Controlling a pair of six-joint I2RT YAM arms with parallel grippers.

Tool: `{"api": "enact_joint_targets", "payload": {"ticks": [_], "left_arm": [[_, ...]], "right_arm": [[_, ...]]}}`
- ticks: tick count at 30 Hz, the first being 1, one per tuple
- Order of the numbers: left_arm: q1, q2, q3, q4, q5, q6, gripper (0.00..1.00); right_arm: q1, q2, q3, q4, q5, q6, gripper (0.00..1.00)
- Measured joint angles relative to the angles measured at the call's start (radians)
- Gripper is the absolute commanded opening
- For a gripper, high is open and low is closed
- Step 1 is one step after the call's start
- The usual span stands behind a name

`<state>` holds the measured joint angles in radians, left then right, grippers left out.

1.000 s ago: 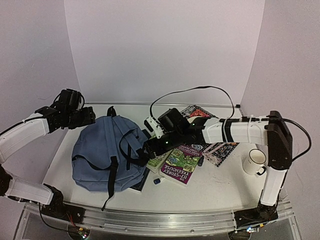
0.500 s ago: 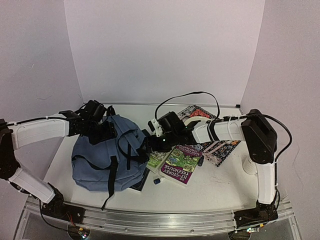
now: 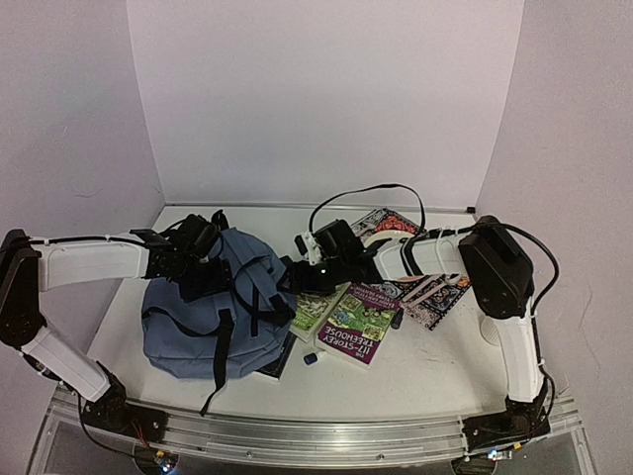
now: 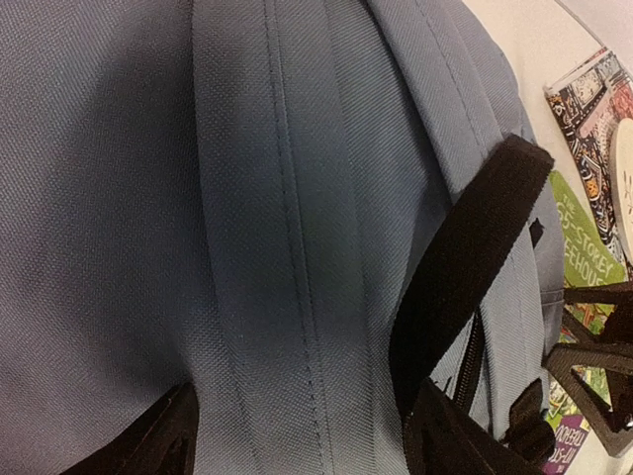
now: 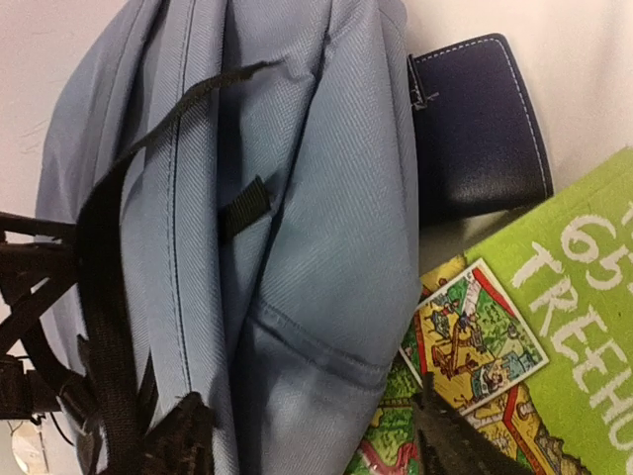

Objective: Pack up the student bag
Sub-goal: Adjust the student bag with the book.

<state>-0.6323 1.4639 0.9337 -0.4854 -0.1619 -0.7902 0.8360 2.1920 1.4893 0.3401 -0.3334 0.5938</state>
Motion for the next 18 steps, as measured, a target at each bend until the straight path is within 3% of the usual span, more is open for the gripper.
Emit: {"api": "enact_joint_targets", "payload": {"ticks": [6, 18], "left_arm": [[0.000, -0.003, 0.000, -0.004, 0.002, -0.005, 0.75], [0.000, -0.056, 0.077, -0.013, 0.042, -0.054, 0.76]], "right_arm": [[-0.004, 0.027, 0.027, 0.005, -0.045, -0.015, 0.00], [0.046, -0.122, 0.026, -0.017, -0.108, -0.043, 0.00]]}}
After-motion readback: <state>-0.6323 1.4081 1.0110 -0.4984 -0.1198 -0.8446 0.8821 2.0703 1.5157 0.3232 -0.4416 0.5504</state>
